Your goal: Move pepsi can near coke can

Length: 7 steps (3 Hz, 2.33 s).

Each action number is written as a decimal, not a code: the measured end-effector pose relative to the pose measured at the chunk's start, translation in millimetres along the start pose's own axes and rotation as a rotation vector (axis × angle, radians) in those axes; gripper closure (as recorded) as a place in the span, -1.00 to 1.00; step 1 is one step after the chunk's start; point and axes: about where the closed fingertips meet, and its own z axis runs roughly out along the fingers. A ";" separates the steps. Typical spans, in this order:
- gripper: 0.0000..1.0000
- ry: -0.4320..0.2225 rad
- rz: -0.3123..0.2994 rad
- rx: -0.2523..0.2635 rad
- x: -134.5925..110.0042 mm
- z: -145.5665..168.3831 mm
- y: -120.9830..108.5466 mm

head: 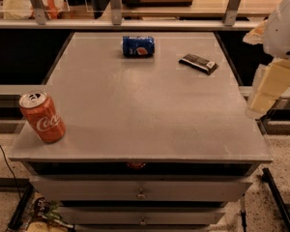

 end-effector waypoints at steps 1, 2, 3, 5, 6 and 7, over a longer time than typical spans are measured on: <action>-1.00 -0.086 -0.025 0.010 -10.1 21.1 -45.5; -1.00 -0.172 -0.019 0.034 -24.0 48.6 -98.1; -1.00 -0.269 0.036 0.045 -39.2 92.0 -155.2; -1.00 -0.365 0.006 0.051 -57.2 113.0 -173.7; -1.00 -0.489 -0.051 0.060 -89.8 142.0 -201.9; -1.00 -0.564 -0.074 0.072 -115.9 163.3 -221.8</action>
Offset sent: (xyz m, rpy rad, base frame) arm 0.1862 0.0078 -0.0221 0.2437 -0.1392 0.0624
